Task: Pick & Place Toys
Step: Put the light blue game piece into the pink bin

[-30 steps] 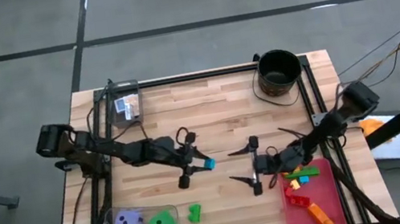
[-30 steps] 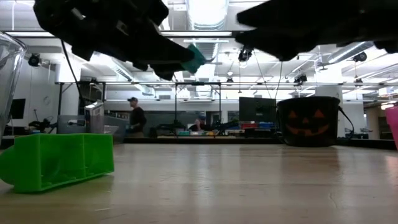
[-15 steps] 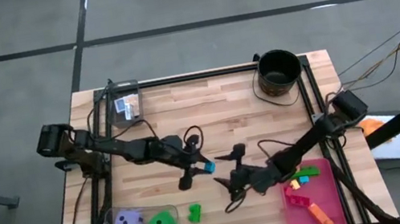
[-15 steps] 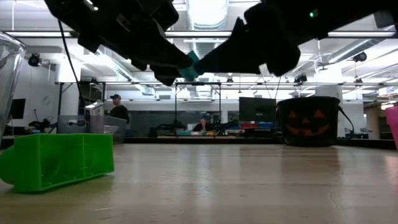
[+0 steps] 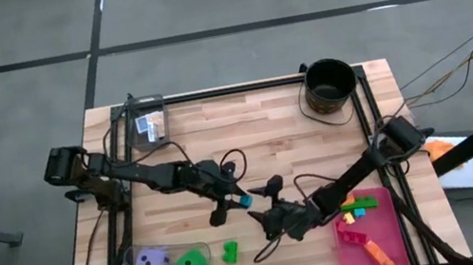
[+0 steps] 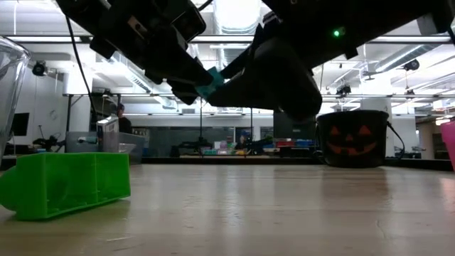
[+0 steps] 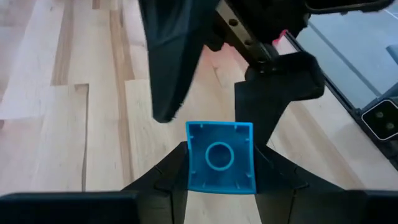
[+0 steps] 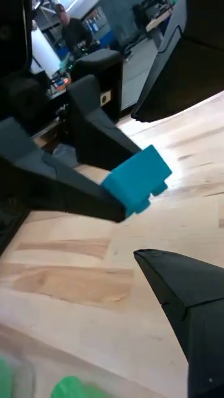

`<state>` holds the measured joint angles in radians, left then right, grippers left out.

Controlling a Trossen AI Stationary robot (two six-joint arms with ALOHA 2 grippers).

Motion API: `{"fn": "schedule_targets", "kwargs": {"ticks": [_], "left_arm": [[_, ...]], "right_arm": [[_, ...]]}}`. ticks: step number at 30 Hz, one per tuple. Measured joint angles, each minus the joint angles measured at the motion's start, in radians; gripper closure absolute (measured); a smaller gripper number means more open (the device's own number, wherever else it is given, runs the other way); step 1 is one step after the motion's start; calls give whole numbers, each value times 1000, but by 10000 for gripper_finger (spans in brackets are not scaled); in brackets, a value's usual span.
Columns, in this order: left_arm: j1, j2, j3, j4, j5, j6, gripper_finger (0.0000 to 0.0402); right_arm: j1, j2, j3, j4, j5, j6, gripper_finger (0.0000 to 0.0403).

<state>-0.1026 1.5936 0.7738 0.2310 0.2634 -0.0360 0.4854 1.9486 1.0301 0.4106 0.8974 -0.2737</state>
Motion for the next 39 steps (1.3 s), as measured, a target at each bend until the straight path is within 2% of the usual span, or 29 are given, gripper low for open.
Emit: {"fn": "schedule_targets", "kwargs": {"ticks": [8, 11, 14, 23, 35, 38, 39], "left_arm": [[1, 0, 0, 0, 0, 0, 270], [1, 0, 0, 0, 0, 0, 270], [1, 0, 0, 0, 0, 0, 270], [1, 0, 0, -3, 12, -24, 270], [2, 0, 0, 0, 22, 8, 269], [2, 0, 0, 16, 26, 66, 225], [2, -2, 0, 31, 42, 91, 203]], "right_arm": [[-1, 30, 39, -1, 4, -41, 55], [-4, 37, 46, -1, 4, -41, 76], [-4, 38, 47, -1, 4, -42, 120], [-3, 33, 49, -33, 7, -79, 290], [4, 33, 58, -48, 8, -81, 292], [9, 32, 58, -45, 12, -58, 297], [10, 32, 58, -42, 10, -42, 313]]}}
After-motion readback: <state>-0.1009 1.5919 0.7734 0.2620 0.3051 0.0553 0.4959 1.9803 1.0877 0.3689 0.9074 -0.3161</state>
